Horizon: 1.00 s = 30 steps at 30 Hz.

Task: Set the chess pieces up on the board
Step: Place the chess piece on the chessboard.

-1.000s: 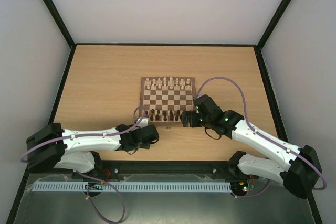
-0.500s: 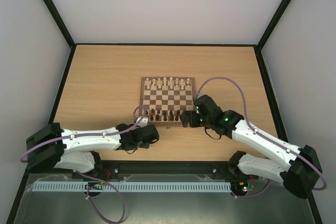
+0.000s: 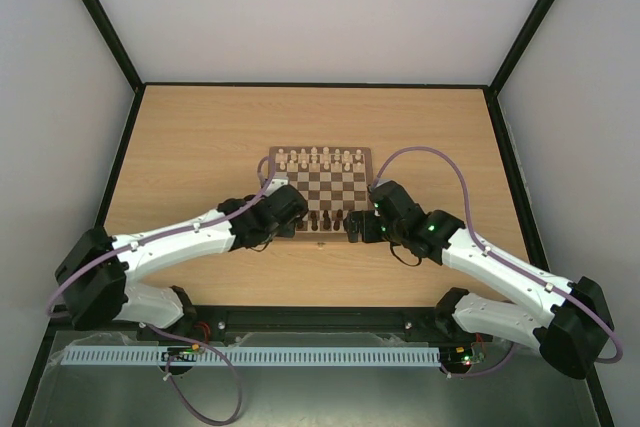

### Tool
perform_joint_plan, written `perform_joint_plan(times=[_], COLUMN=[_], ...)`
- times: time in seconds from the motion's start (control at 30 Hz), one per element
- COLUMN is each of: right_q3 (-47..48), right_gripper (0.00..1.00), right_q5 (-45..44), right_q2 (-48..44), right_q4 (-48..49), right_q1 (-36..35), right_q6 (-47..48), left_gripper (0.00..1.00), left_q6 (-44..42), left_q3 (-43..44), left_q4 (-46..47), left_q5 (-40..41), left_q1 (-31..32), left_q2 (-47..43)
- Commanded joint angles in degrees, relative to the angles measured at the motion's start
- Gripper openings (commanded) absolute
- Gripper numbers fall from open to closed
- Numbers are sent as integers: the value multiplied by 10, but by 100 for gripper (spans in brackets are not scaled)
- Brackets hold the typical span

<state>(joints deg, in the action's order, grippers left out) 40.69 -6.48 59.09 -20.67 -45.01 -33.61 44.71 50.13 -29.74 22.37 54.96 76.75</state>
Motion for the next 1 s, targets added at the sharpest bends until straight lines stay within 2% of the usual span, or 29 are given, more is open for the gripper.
perform_joint_plan(times=[0.0,0.97], right_q3=[-8,-9], right_gripper=[99,99], right_q5=[-8,1], right_q2=[-7,3], right_q4=[-5,-1], right_q1=[2,1], right_q6=[5,6], left_gripper=[15,17], left_q6=[-41,-33], left_q3=[15,-58], left_q4=[14,71], left_q5=[6,-21], left_q1=[-14,-34], left_q2=[30,50])
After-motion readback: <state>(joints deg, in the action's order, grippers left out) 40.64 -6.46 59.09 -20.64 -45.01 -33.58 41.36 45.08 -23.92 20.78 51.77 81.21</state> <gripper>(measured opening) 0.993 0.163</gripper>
